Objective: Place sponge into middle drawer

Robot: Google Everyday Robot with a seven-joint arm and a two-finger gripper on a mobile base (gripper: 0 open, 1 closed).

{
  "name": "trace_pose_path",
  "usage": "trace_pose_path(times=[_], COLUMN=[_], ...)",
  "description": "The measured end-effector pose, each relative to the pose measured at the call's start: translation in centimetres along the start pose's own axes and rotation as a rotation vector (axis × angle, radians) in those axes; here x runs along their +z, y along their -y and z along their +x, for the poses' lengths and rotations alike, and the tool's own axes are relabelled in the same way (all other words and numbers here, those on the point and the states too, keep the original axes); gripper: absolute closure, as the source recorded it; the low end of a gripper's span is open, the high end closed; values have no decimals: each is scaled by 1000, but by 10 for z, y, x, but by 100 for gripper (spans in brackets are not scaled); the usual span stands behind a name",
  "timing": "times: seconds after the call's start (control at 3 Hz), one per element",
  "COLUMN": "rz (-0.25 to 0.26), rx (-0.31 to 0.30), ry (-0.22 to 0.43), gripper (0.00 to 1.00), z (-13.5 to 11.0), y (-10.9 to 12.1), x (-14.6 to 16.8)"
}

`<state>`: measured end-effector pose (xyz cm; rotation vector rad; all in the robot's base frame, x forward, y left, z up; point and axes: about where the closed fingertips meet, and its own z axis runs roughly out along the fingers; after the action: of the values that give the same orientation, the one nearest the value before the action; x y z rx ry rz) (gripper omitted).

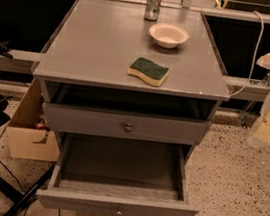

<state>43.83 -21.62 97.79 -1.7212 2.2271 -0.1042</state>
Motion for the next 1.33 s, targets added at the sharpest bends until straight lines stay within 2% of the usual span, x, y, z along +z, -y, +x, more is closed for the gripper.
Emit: trace_pose_path(times=[0.33,0.67,1.0,1.33], rz=[0,-7,-31,-21], rx=[0,23,56,102], ry=[0,99,236,332], gripper=[0,0,0,0], z=[0,-16,-46,-91], y=[0,22,52,89], x=[0,16,54,110])
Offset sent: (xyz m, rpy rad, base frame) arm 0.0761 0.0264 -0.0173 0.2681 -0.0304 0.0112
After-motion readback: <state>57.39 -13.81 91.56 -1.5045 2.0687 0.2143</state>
